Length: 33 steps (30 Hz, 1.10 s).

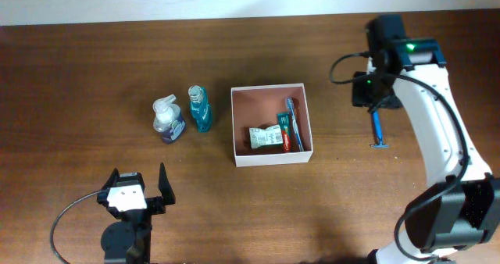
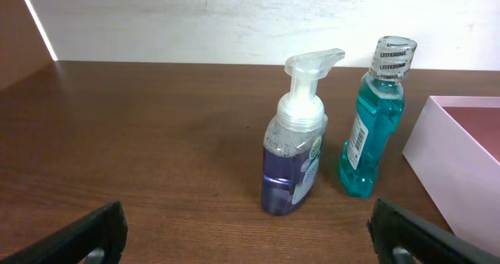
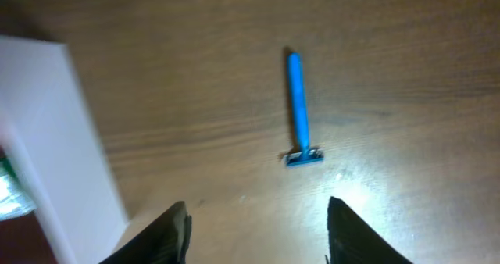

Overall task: Pack container
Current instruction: 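Lower the right gripper and grasp the blue razor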

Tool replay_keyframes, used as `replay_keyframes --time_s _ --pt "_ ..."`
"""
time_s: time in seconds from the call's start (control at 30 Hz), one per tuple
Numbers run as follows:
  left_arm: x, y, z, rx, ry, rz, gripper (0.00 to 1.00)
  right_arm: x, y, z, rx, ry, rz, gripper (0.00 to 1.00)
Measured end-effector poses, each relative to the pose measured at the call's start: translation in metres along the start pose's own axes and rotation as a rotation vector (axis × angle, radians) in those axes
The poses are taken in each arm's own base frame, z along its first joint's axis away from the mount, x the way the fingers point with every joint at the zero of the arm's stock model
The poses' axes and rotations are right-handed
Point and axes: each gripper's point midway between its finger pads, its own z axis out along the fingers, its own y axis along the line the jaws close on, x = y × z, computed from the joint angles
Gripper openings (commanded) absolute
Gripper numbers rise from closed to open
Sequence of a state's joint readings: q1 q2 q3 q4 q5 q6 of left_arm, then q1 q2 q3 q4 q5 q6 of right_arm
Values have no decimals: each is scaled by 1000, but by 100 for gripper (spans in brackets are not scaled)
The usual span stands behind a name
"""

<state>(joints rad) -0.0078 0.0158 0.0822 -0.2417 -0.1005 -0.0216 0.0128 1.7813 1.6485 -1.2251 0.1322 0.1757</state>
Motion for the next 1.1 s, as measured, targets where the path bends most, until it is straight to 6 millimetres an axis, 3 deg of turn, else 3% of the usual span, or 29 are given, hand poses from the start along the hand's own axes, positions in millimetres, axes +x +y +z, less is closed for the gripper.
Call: replay_keyframes --time_s 0.1,0.4,0.6,0.87,1.1 --pt "0 0 0 0 0 0 99 2 -17 24 1 7 14 65" --pt "0 0 0 0 0 0 99 18 -42 84 -7 11 -43 66" --pt "0 0 0 0 0 0 99 25 -39 106 -17 -11 -113 64" --pt "0 0 0 0 0 0 99 41 -36 133 -19 -8 -137 48" --pt "0 0 0 0 0 0 99 48 -35 147 -23 26 -142 48"
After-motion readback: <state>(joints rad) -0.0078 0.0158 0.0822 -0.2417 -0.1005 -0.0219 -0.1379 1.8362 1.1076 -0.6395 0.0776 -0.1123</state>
